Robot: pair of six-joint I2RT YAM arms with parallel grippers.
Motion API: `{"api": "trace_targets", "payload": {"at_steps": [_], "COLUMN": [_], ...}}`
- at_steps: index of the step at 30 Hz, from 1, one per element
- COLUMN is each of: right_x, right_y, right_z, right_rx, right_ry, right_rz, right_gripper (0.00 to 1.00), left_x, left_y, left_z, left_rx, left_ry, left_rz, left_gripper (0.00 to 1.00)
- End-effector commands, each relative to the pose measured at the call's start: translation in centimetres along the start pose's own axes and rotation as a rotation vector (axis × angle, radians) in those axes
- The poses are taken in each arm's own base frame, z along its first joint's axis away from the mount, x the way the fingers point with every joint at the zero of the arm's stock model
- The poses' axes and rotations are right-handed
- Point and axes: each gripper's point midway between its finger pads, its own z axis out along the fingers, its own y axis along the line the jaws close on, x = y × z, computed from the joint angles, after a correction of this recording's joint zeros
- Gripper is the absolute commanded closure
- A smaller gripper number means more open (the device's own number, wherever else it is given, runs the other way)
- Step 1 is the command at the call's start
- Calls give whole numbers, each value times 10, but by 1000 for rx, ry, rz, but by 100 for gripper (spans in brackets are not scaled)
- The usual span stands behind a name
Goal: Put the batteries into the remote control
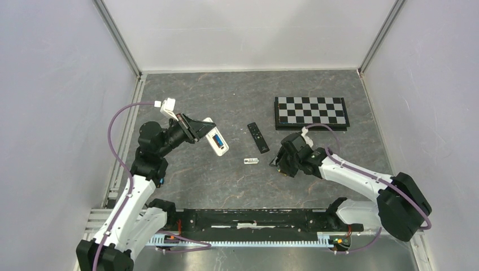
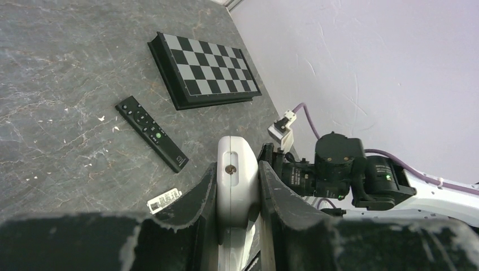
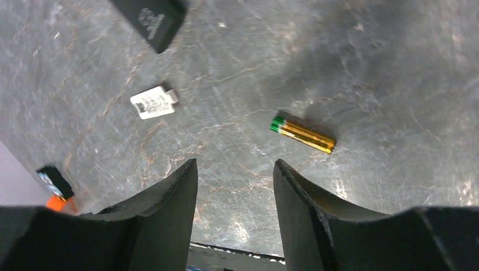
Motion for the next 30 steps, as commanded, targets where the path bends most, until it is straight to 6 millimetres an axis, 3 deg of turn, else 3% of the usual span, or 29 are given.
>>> {"api": "trace_targets", "payload": {"at_steps": [1,10,19,30], "right_x": [-5,-3,7,-6], "right_y": [-1,-28,-46,-63], "right_z": [5,16,25,22], "right_rx": [34,180,293,405], "right_ry": [-42,-74,-47,-91], "right_rz": [235,451,561,617], "right_gripper": [44,46,51,54], "left_x": [-9,6,3,12], "left_y": [-9,-1,-4,-7], "left_z": [-3,-8,-9,-9], "left_rx": [29,-11,-34,-24], "left_ry": [-44,8,27,55], "left_rz": [29,-16,4,-33], "left_gripper": [98,98,98,98]}}
